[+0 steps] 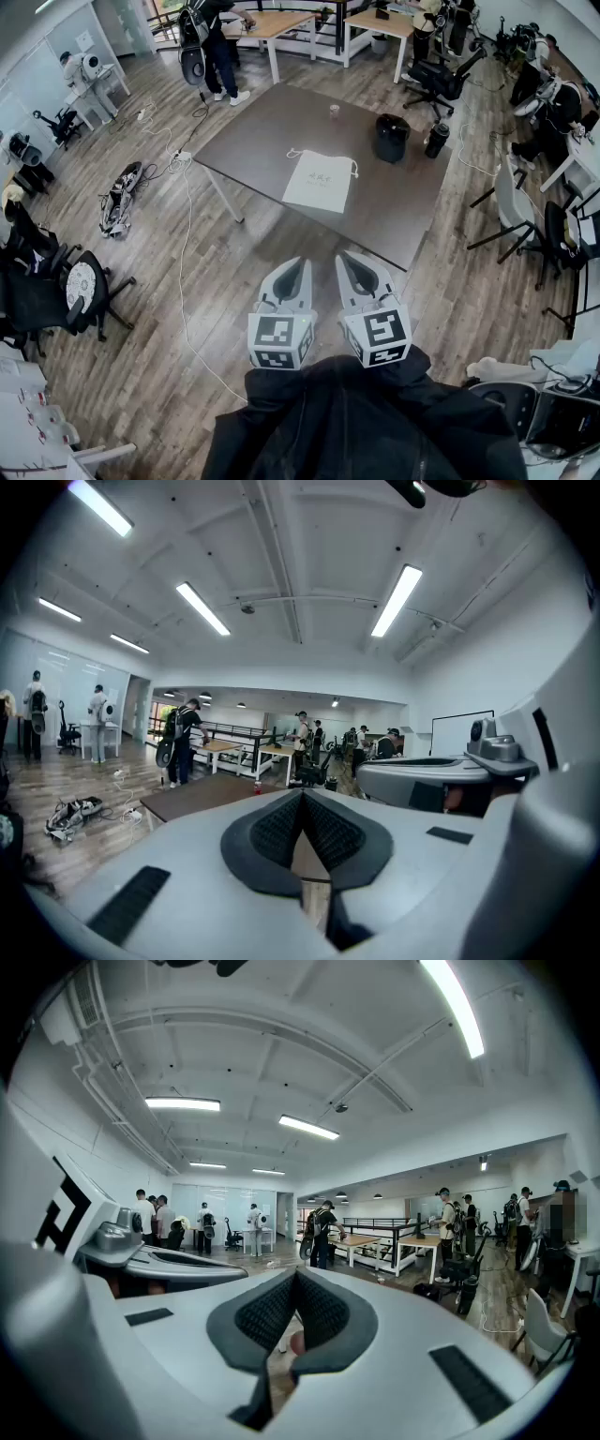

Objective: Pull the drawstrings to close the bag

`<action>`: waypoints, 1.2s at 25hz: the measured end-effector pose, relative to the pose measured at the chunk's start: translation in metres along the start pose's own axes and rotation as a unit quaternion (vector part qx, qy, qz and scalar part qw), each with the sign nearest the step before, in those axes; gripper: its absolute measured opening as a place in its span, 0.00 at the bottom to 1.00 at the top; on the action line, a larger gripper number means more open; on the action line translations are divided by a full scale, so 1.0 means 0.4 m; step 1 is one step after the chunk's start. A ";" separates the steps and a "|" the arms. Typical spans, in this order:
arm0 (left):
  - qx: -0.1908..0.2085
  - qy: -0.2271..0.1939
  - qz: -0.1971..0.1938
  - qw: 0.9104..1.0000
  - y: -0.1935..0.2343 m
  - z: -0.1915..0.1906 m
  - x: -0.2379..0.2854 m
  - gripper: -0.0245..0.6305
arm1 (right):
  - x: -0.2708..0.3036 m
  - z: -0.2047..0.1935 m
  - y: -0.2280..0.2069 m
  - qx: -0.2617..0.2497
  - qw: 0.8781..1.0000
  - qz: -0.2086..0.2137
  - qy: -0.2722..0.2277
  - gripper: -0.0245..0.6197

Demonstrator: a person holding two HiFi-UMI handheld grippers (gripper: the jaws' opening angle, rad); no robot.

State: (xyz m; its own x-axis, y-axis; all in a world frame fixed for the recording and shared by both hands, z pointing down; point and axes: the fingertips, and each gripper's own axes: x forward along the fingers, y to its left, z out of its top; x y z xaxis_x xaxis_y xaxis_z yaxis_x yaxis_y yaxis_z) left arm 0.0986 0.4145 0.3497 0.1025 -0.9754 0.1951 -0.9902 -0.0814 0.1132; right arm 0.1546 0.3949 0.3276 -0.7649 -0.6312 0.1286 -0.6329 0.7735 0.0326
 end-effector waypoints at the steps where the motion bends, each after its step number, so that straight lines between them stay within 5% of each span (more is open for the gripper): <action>1: 0.001 0.000 0.000 1.000 0.007 -0.001 -0.002 0.09 | 0.005 -0.002 0.006 0.001 1.000 0.000 0.000 0.07; 10: -0.004 0.004 -0.004 1.000 0.062 -0.023 -0.017 0.09 | 0.040 -0.013 0.056 0.012 1.000 0.014 -0.011 0.07; 23: -0.042 0.051 -0.007 0.998 0.165 -0.188 -0.075 0.09 | 0.086 -0.166 0.160 0.018 0.998 0.012 0.060 0.07; 30: -0.048 0.067 -0.002 0.997 0.236 -0.204 -0.020 0.09 | 0.168 -0.189 0.145 0.028 0.997 0.011 0.075 0.07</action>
State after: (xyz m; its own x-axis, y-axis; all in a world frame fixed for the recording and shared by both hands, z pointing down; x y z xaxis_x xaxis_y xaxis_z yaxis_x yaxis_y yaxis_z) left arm 0.0122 0.4314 0.4382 0.1237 -0.9385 0.3223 -0.9771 -0.0584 0.2048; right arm 0.0755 0.4017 0.4131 -0.7554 -0.5946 0.2753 -0.6245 0.7806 -0.0277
